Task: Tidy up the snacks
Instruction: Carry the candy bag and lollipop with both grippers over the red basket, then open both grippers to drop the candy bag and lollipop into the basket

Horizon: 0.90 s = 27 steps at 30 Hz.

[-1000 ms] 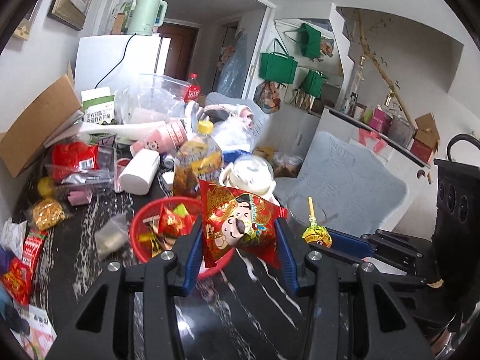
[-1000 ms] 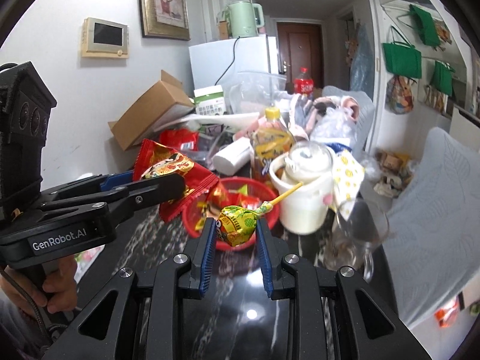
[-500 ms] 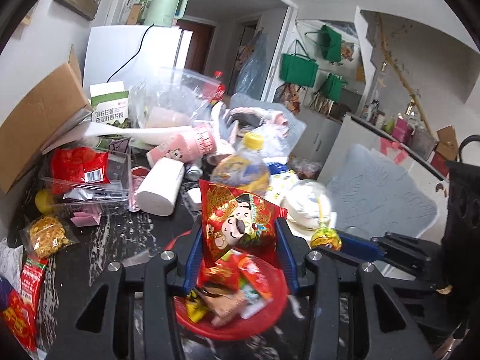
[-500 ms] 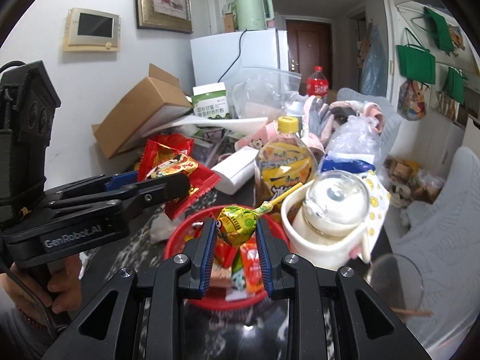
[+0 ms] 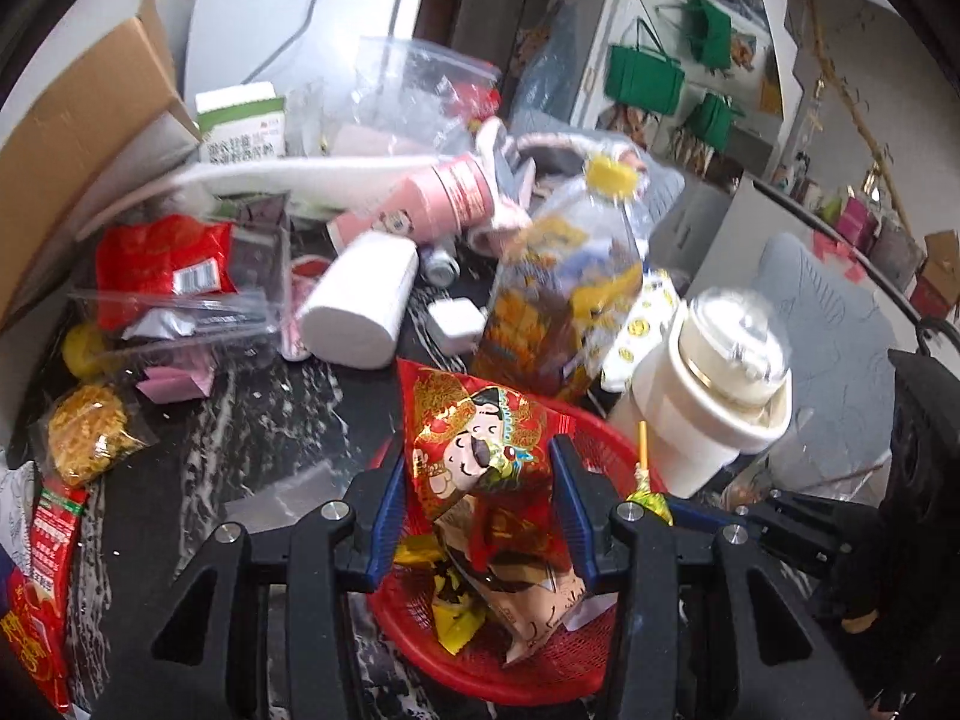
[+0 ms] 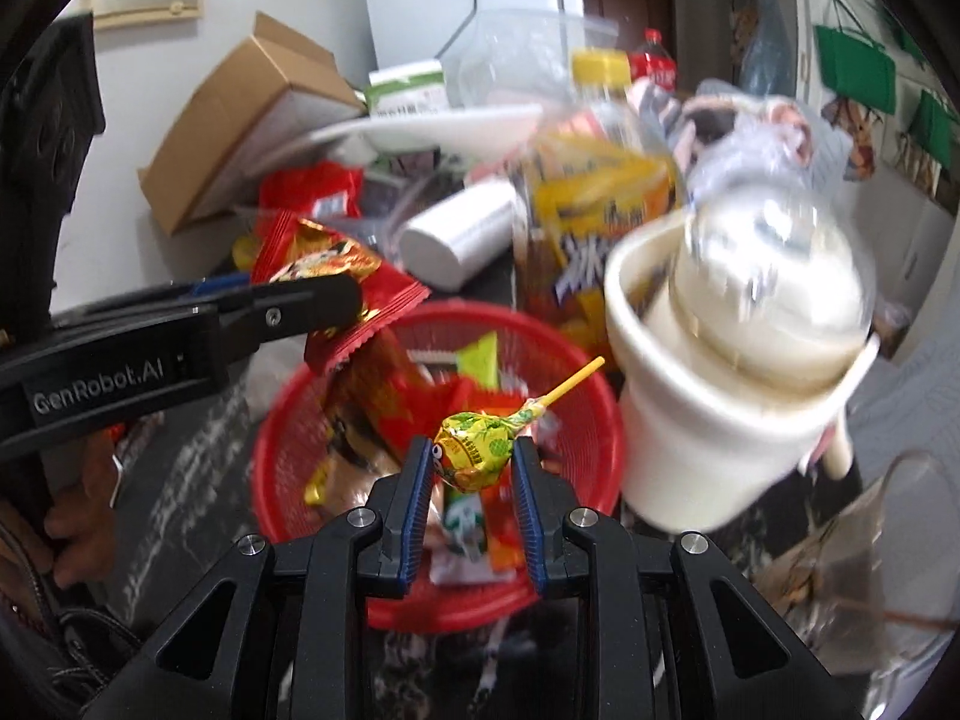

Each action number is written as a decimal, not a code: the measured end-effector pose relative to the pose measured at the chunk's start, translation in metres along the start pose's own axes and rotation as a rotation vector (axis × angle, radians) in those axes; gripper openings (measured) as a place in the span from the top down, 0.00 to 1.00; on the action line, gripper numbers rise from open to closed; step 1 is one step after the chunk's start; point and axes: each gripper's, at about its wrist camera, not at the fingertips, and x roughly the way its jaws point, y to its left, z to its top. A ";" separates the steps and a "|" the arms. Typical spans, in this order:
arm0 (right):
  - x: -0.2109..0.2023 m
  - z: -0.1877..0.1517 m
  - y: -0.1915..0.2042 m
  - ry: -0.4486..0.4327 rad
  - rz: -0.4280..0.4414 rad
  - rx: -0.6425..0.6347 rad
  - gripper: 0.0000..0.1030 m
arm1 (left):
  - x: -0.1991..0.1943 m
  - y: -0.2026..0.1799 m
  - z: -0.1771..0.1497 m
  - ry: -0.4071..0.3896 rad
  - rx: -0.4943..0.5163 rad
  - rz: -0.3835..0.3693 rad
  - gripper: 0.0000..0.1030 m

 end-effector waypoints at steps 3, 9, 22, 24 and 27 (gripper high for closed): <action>0.008 -0.009 -0.003 0.033 -0.001 0.006 0.75 | 0.010 -0.009 -0.006 0.034 0.022 -0.004 0.57; 0.010 -0.014 -0.005 0.049 -0.001 -0.001 0.74 | 0.014 -0.019 -0.010 0.032 0.068 0.026 0.57; 0.011 -0.007 -0.001 0.053 -0.033 -0.017 0.57 | 0.034 -0.016 -0.014 0.143 0.041 0.015 0.51; 0.010 -0.007 0.000 0.053 -0.045 -0.023 0.57 | 0.035 -0.019 -0.015 0.140 0.062 0.028 0.51; 0.007 -0.007 -0.002 0.049 -0.040 -0.022 0.53 | 0.037 -0.023 -0.015 0.149 0.080 0.044 0.51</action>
